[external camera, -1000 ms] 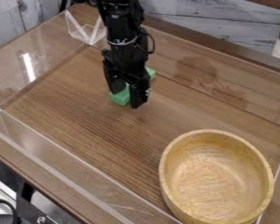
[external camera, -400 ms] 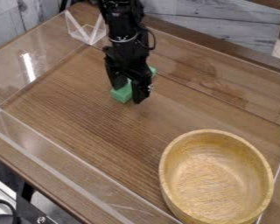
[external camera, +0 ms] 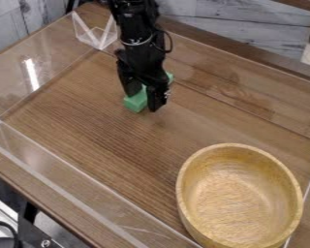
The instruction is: Put the green block in the brown bowl
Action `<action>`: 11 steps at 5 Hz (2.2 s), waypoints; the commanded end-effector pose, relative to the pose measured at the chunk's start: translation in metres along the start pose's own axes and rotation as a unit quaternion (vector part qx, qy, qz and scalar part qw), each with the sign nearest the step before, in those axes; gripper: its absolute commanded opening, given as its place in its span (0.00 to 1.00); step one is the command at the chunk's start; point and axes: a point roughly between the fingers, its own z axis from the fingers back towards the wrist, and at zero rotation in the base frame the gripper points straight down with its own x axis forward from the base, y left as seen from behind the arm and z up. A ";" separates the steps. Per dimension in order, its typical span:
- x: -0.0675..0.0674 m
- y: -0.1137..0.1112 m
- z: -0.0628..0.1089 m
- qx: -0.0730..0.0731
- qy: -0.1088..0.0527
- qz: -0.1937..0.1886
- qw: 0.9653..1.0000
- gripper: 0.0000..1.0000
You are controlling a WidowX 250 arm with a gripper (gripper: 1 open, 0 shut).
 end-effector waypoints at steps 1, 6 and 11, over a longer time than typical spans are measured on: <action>-0.005 0.001 -0.013 -0.010 0.009 -0.002 1.000 1.00; -0.024 -0.020 0.021 -0.037 0.084 0.031 0.995 0.00; -0.031 -0.082 0.094 -0.063 0.127 0.025 0.990 0.00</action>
